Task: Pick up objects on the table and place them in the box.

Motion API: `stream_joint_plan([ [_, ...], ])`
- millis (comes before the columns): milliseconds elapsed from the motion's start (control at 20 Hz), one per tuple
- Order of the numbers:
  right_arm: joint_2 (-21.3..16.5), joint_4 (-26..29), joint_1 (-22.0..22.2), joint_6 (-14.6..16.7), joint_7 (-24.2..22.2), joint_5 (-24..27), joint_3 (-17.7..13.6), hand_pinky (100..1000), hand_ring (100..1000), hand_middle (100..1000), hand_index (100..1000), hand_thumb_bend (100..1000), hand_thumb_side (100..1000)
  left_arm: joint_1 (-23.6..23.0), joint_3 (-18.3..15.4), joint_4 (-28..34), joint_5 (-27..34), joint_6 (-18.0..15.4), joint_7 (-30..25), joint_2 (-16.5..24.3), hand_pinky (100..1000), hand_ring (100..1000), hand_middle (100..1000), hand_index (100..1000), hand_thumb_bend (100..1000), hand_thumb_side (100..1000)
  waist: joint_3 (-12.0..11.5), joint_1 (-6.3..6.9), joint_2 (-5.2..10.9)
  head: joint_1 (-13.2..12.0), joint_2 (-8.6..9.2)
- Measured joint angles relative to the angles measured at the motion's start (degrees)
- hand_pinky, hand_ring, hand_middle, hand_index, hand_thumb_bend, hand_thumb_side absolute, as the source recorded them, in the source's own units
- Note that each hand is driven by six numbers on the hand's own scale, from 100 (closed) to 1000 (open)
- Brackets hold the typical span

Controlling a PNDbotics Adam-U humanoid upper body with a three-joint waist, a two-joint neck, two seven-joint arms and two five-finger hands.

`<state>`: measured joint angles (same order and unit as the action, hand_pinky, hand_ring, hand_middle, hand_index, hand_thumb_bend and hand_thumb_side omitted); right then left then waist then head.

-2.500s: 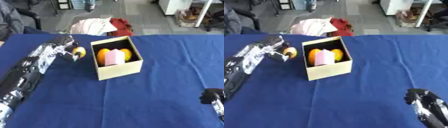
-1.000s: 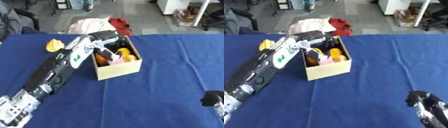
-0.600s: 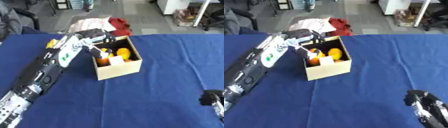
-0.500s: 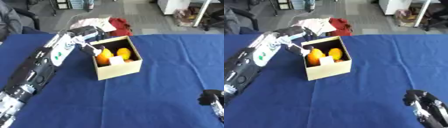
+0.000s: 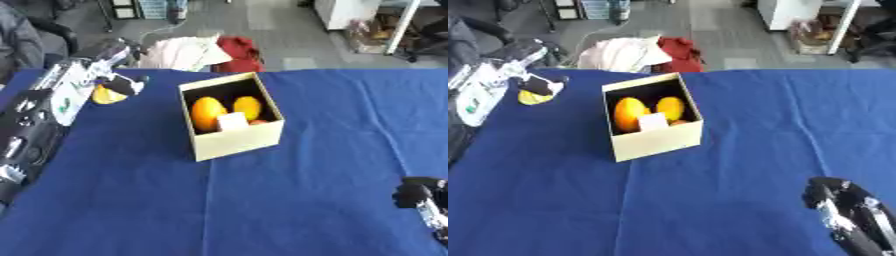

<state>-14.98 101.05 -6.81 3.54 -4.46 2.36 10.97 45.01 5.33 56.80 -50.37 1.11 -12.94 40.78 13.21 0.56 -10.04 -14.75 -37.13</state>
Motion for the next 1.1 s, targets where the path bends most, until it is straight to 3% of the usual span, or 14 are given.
stream_joint_plan([
  [400, -0.7, 0.0, -0.3, -0.3, 0.7, 0.3, -0.3, 637, 635, 590, 695, 100, 600, 0.3, -3.2, -7.4, -4.7, 2.1, 5.7, 1.8, 763, 674, 724, 885, 267, 206, 1.5, 0.00, -2.58, 0.0, 0.97],
  [700, -1.1, 0.0, -0.8, -0.6, 1.0, 0.8, -0.4, 637, 635, 591, 695, 100, 627, -0.4, -5.0, -12.3, -5.9, 4.7, 9.8, 2.6, 757, 666, 719, 882, 259, 175, 2.5, 0.00, -3.49, 0.3, 1.43],
  [850, -1.4, 0.0, -0.8, -0.6, 1.0, 1.0, -0.4, 637, 635, 590, 695, 100, 620, -1.1, -5.6, -13.8, -5.9, 5.5, 11.3, 3.3, 755, 663, 718, 883, 260, 206, 2.9, 0.00, -3.73, 0.2, 1.77],
  [1100, -1.5, 0.0, -1.3, -0.8, 0.9, 1.3, -0.3, 637, 635, 590, 695, 100, 648, -2.2, -6.3, -15.7, -5.8, 6.7, 13.4, 4.1, 752, 656, 710, 877, 265, 212, 3.9, -0.70, -4.21, -2.2, 2.83],
])
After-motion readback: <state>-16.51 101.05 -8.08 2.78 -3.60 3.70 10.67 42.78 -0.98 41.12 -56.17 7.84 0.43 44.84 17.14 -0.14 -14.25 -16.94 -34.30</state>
